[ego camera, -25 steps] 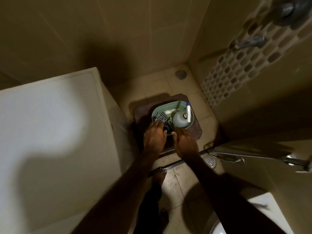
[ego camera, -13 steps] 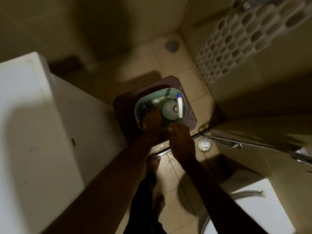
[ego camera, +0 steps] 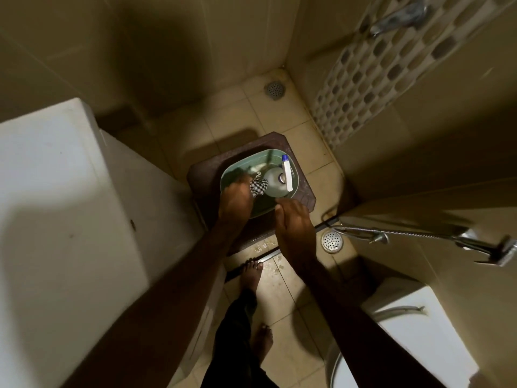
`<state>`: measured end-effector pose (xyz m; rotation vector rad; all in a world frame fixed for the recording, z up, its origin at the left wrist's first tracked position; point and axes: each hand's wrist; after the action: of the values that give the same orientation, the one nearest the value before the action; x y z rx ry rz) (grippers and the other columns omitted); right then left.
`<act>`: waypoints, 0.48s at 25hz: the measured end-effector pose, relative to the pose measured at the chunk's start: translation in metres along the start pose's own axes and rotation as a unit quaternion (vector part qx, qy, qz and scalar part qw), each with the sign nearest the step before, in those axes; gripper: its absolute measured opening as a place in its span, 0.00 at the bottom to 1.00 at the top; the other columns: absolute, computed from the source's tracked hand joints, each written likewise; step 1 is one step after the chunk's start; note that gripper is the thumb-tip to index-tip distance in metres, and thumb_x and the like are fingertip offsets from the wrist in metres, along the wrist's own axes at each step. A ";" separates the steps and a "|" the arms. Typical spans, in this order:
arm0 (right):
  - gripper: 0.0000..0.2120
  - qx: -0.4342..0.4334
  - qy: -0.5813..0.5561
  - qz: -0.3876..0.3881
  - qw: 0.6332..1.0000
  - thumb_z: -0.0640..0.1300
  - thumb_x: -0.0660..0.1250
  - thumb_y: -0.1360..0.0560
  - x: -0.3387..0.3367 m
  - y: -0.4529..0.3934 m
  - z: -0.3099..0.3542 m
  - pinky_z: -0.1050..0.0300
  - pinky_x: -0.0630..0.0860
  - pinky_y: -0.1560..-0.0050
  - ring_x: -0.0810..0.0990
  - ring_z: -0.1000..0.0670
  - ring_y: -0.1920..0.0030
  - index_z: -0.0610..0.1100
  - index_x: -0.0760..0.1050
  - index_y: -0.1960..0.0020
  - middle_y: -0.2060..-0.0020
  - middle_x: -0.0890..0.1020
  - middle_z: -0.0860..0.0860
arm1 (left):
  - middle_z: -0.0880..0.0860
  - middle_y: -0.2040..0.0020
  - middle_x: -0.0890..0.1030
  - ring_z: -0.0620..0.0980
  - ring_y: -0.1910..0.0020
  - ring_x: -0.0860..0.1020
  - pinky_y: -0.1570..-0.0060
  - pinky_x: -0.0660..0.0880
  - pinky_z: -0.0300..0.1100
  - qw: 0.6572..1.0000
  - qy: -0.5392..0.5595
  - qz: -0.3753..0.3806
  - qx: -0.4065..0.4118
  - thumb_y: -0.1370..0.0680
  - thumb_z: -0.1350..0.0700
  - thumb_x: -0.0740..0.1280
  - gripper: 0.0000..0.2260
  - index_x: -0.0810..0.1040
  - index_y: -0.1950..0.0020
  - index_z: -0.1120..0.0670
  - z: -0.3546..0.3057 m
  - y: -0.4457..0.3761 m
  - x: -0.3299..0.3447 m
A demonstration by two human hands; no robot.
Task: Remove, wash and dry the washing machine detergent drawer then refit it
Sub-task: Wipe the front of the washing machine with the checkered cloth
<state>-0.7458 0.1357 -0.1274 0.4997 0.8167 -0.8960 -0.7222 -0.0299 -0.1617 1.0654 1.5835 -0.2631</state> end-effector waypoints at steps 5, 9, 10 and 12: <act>0.17 0.104 -0.080 0.019 0.991 0.50 0.56 0.12 -0.033 0.007 0.037 0.54 0.72 0.38 0.75 0.49 0.33 0.45 0.77 0.30 0.34 0.80 0.48 | 0.59 0.33 0.82 0.59 0.33 0.79 0.31 0.75 0.56 0.948 0.307 -0.070 -0.053 0.18 0.56 0.67 0.18 0.77 0.28 0.56 0.002 0.049 -0.052; 0.19 0.171 -0.212 0.013 0.962 0.56 0.58 0.14 -0.056 0.029 0.050 0.43 0.77 0.34 0.79 0.50 0.36 0.49 0.76 0.29 0.36 0.81 0.51 | 0.53 0.42 0.86 0.53 0.42 0.84 0.40 0.81 0.52 0.781 0.616 0.006 -0.103 0.18 0.62 0.65 0.13 0.81 0.35 0.56 0.003 0.099 -0.090; 0.19 0.194 -0.269 0.015 0.943 0.56 0.59 0.14 -0.063 0.039 0.054 0.42 0.77 0.33 0.80 0.50 0.37 0.48 0.77 0.30 0.37 0.82 0.51 | 0.54 0.44 0.86 0.52 0.45 0.85 0.43 0.82 0.49 0.743 0.661 0.025 -0.104 0.17 0.63 0.63 0.13 0.81 0.35 0.56 0.002 0.114 -0.100; 0.21 0.239 -0.385 0.029 0.891 0.58 0.62 0.16 -0.078 0.054 0.063 0.41 0.77 0.31 0.82 0.48 0.37 0.45 0.79 0.32 0.39 0.84 0.48 | 0.56 0.43 0.86 0.54 0.44 0.84 0.45 0.82 0.49 0.698 0.705 0.063 -0.109 0.17 0.62 0.60 0.13 0.79 0.35 0.57 0.004 0.145 -0.111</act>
<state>-0.7035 0.1595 -0.0244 0.5275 -0.1571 -1.1293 -0.6193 -0.0048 -0.0126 1.1981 2.7293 1.1197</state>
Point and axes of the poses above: each hand's wrist, its own y-axis away from the middle knuckle, its own x-axis out of the palm, z = x × y
